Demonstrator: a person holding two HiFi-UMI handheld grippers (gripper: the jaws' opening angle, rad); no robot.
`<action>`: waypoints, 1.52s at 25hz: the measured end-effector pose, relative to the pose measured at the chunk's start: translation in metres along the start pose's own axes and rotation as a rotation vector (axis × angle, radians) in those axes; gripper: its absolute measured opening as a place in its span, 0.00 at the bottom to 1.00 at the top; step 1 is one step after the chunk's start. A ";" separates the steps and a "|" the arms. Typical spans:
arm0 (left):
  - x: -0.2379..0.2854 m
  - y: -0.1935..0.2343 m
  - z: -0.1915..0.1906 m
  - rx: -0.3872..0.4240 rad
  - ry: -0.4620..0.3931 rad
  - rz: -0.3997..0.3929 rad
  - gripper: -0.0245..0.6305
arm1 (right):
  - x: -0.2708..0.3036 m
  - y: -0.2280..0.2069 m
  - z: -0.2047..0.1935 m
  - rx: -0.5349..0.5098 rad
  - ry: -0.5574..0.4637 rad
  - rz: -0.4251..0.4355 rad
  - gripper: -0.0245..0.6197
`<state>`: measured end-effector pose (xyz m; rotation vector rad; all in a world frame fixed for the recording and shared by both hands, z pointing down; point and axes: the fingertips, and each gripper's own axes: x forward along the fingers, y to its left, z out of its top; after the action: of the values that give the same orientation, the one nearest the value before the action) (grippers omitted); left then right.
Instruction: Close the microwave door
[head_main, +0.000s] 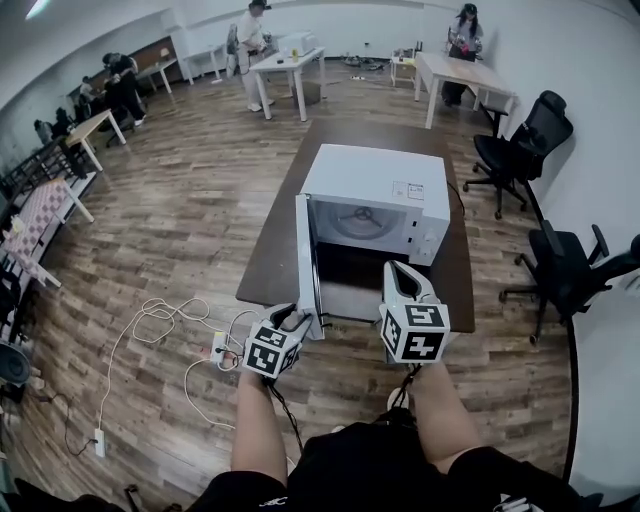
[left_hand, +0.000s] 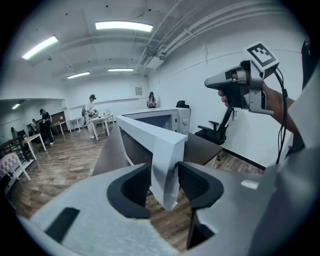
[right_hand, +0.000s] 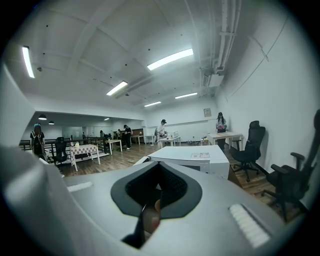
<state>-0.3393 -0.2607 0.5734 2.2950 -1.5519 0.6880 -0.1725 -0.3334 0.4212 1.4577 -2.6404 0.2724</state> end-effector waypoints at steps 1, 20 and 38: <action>0.002 -0.001 0.001 0.001 -0.004 -0.010 0.31 | -0.001 -0.003 -0.001 0.001 0.001 -0.007 0.05; 0.055 -0.057 0.034 0.077 -0.012 -0.176 0.28 | -0.018 -0.064 -0.006 0.036 0.005 -0.112 0.05; 0.111 -0.093 0.072 0.082 -0.025 -0.156 0.30 | -0.025 -0.128 -0.008 0.059 0.012 -0.179 0.05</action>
<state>-0.2030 -0.3482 0.5745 2.4623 -1.3595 0.6969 -0.0506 -0.3780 0.4371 1.6915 -2.4910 0.3420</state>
